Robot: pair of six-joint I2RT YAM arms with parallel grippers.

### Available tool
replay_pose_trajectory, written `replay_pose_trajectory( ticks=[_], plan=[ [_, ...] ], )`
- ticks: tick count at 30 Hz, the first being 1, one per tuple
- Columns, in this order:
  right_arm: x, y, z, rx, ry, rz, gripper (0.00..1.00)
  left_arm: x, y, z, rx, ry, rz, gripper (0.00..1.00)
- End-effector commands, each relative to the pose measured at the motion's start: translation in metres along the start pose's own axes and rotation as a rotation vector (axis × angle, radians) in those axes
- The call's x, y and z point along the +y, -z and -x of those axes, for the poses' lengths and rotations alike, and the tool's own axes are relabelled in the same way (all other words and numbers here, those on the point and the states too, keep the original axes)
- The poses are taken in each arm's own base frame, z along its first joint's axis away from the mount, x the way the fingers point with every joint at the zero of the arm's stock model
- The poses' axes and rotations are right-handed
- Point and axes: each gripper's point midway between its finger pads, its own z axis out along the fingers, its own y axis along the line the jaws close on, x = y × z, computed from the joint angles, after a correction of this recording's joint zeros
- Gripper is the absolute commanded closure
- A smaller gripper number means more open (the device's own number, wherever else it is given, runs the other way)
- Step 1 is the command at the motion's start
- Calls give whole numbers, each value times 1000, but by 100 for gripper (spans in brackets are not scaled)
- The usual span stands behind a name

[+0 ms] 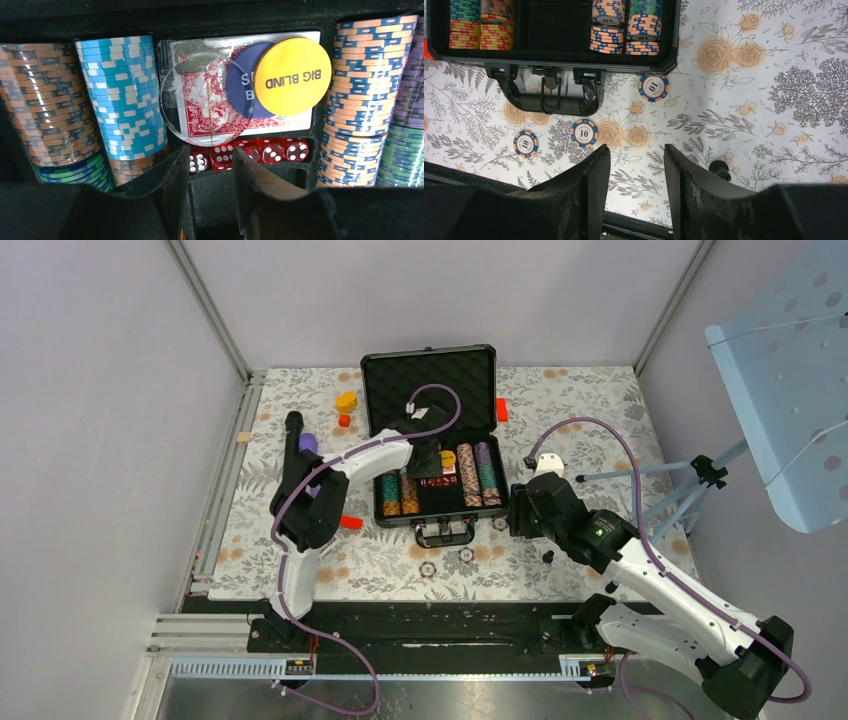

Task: Pack up texas hold em set

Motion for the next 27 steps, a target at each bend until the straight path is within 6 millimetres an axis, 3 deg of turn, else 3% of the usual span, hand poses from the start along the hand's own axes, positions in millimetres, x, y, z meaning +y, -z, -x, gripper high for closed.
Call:
replay_pose_trajectory(
  ticks=[1, 6, 15, 18, 27],
  plan=[
    [-1, 4, 8, -31, -19, -5, 49, -14, 26, 34, -76, -12, -50, 63],
    [-1, 4, 8, -34, -27, -2, 49, -23, 43, 49, -107, -10, -88, 62],
    [-1, 4, 6, -31, -32, -2, 49, -14, 60, 42, -132, 9, -112, 62],
    [-1, 4, 6, -30, -36, -2, 49, -13, 58, 36, -122, 16, -127, 65],
    [-2, 4, 3, -28, -38, -3, 48, -14, 32, 15, -51, 11, -120, 87]
  ],
)
